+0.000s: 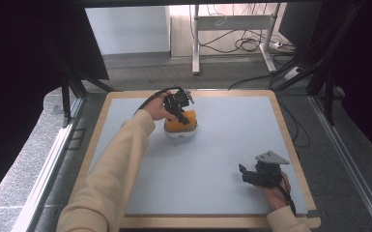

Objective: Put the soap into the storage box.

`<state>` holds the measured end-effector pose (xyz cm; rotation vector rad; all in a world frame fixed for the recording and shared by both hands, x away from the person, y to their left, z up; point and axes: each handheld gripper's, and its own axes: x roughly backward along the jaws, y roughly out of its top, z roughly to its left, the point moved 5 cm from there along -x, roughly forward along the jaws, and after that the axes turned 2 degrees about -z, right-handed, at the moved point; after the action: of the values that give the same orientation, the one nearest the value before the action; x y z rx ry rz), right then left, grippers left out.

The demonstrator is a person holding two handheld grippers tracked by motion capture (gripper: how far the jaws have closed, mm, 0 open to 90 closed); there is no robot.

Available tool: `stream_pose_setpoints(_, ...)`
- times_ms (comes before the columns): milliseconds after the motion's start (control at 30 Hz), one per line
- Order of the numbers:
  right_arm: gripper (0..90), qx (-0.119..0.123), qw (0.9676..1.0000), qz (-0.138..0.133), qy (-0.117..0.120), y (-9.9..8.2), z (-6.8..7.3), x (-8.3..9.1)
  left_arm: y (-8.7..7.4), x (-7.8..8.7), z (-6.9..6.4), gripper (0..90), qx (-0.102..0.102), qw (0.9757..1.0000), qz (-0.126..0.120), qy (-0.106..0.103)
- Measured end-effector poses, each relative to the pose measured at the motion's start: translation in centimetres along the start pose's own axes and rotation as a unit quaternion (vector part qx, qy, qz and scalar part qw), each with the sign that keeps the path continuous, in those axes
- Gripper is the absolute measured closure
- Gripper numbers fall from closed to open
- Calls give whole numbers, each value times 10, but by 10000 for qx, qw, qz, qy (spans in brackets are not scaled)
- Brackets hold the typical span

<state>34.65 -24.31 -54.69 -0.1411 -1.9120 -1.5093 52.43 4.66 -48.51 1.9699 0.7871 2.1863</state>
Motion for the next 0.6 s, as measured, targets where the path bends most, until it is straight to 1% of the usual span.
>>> stream_pose_setpoints(233, 161, 11, 10000, 5, -3, 0, -1, 0, -2, -6, 1, 617, 9, 10000, 90, -20)
stream_pose_setpoints(300, 161, 9, 10000, 2, 4, 0, 0, 0, -2, -5, 1, 611, 8, 10000, 45, -20)
stream_pose_setpoints(333, 161, 11, 10000, 2, 3, 0, 0, 0, -1, -3, 1, 599, 38, 10000, -26, 10)
stream_pose_setpoints(367, 161, 13, 10000, 3, 6, 0, 0, 0, 1, 0, 2, 566, 95, 9998, -148, 86)
stream_pose_setpoints(433, 161, 17, 10000, 8, 13, 0, 1, -1, 4, 5, 2, 502, 119, 9994, -266, 172)
stream_pose_setpoints(467, 161, 19, 10000, 17, 20, 0, 1, 0, 4, 7, 2, 470, 117, 9992, -289, 231)
stream_pose_setpoints(500, 161, 20, 10000, 9, 25, 0, 1, 0, 5, 9, 3, 441, 123, 9989, -295, 339)
stream_pose_setpoints(533, 161, 21, 10000, 5, 29, 0, 1, 0, 6, 10, 3, 386, 128, 9986, -303, 407)
stream_pose_setpoints(567, 161, 33, 10000, 1, 27, 0, 1, 0, 6, 12, 4, 355, 158, 9980, -330, 521)
stream_pose_setpoints(600, 161, 41, 10000, 6, 29, 0, 1, 0, 6, 14, 4, 333, 154, 9976, -334, 586)
